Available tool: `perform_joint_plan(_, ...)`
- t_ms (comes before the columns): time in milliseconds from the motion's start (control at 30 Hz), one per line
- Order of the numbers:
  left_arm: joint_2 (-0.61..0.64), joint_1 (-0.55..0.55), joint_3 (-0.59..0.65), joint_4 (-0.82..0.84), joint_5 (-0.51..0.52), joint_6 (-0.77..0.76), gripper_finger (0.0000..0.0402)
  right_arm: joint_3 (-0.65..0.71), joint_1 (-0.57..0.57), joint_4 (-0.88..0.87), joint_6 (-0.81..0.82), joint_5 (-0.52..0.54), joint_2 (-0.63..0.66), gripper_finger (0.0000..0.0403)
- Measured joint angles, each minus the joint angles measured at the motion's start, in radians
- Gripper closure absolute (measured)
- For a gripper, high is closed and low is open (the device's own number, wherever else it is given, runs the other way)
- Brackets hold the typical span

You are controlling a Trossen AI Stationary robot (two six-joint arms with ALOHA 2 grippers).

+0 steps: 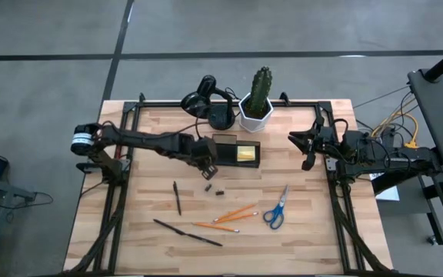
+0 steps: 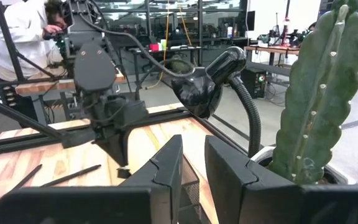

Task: Pick and place office supplies into organizer
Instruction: Put the left black binder paper clip into the black desk organizer

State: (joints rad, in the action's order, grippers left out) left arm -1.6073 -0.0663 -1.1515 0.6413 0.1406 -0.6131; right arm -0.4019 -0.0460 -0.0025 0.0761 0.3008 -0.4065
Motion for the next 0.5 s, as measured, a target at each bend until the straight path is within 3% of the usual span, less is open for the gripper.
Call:
perform_joint_plan(333, 0.000, -0.020, -0.065, -0.111, 0.034, 0.279, 0.0402, 0.000, 0.000, 0.000, 0.003, 0.000, 0.000, 0.0346)
perform_joint_plan(500, 0.000, -0.036, -0.073, -0.118, 0.049, 0.309, 0.0402, 0.000, 0.000, 0.000, 0.031, -0.001, 0.000, 0.0346)
